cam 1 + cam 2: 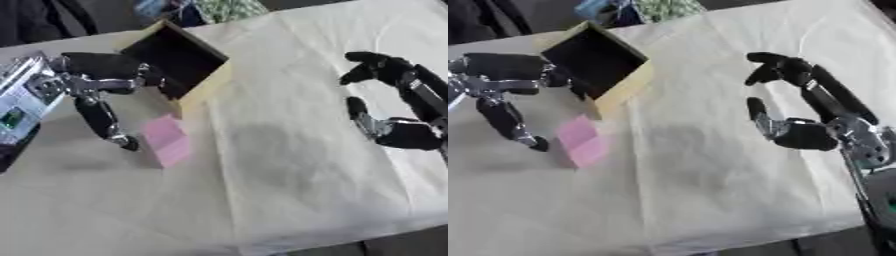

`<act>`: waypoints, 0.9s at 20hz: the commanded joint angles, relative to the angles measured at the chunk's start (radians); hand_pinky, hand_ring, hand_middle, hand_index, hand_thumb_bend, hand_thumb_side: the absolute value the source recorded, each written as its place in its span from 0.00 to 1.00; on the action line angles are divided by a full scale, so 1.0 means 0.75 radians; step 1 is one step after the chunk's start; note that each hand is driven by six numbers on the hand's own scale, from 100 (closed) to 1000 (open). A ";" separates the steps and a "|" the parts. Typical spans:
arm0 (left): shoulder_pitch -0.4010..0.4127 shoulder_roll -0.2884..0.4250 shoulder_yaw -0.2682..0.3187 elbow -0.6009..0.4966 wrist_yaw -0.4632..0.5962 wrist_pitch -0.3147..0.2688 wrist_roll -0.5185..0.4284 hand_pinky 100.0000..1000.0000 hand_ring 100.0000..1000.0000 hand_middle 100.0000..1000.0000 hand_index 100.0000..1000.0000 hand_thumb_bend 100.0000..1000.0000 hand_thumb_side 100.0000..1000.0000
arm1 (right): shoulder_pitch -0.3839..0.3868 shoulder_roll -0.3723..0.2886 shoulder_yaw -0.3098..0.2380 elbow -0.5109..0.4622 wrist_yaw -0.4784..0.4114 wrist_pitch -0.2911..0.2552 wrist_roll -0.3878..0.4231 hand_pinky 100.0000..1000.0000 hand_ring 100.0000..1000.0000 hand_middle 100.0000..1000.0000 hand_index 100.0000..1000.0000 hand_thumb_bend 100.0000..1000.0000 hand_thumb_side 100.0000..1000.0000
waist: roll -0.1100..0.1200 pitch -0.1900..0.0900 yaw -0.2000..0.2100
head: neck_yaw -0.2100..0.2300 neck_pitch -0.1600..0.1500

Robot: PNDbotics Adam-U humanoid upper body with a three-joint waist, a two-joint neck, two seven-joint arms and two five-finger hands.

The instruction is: Pick up objects on the table and place them in the box.

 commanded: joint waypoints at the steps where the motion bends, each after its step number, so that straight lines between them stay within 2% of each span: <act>1: -0.018 0.009 0.011 -0.002 -0.011 -0.329 -0.317 0.84 0.80 0.75 0.98 0.64 0.00 | -0.013 -0.018 -0.011 -0.012 -0.012 -0.001 0.004 0.75 0.73 0.60 0.93 0.00 0.28 | -0.002 -0.017 -0.002 | -0.003 0.007; 18: -0.006 -0.013 -0.011 0.038 -0.063 -0.366 -0.317 0.85 0.79 0.74 0.97 0.64 0.00 | -0.016 -0.014 -0.010 -0.010 -0.013 -0.002 0.008 0.75 0.73 0.60 0.93 0.00 0.29 | 0.001 -0.011 -0.011 | -0.009 0.007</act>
